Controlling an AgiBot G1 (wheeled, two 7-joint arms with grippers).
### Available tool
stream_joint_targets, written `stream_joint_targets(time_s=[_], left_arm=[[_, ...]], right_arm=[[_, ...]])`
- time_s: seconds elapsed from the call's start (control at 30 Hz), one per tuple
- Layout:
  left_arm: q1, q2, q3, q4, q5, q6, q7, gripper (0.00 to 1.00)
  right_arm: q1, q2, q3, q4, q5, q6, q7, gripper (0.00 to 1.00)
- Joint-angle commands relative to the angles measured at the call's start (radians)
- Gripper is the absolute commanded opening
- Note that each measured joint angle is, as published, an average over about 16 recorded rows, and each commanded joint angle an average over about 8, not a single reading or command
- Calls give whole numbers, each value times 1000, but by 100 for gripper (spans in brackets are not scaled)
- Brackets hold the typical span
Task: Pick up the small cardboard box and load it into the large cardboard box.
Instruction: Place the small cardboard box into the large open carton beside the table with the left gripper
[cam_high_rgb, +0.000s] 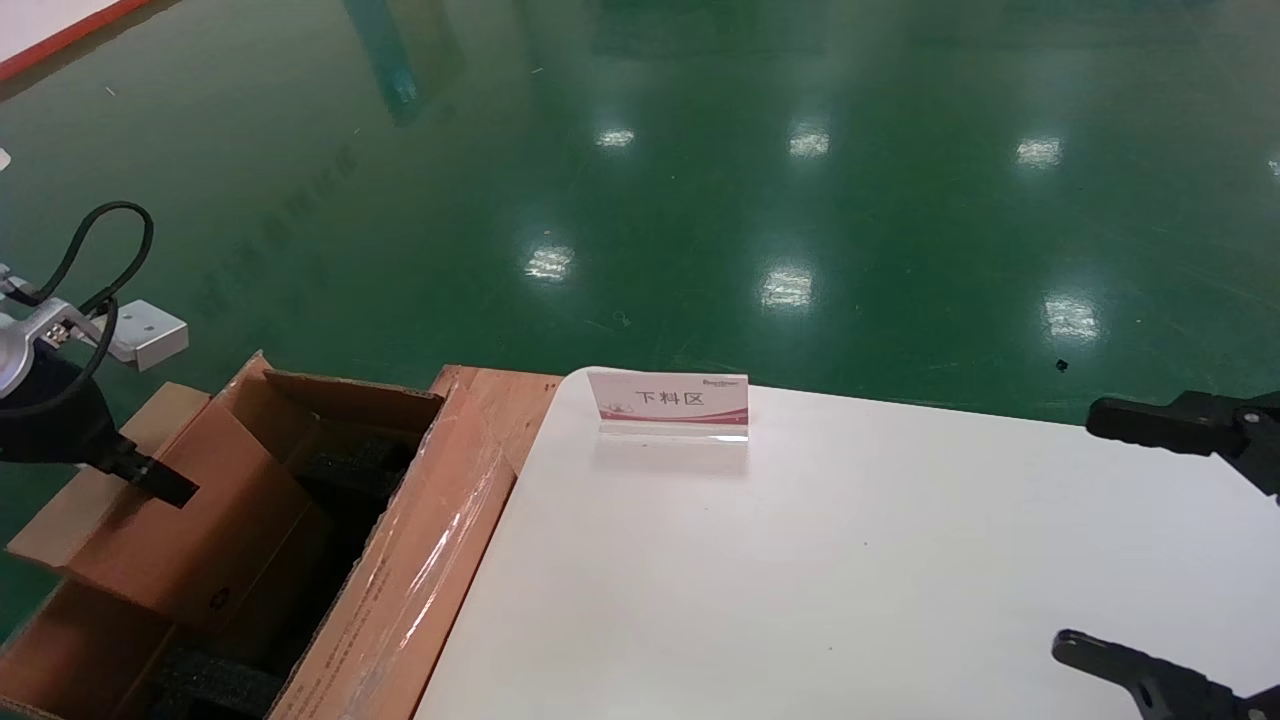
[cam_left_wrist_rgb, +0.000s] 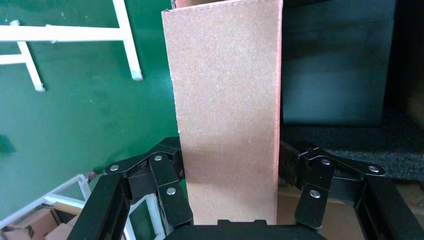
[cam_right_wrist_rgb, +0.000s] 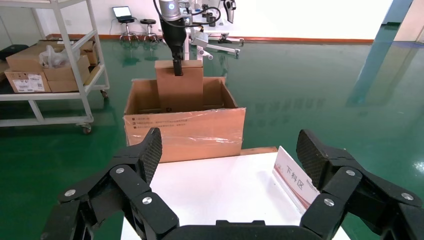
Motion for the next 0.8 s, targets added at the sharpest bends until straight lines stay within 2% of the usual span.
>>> stream_joint_targets(time_s=[0.03,0.8], left_arm=[[9,7,0,10,0,-5,-3,0],[206,81,3,139,-33,-92,-34,0]], right_arm=[[0,0,0,0,0,0,0,100],[0,1,-1,0,1,1,-1,100]])
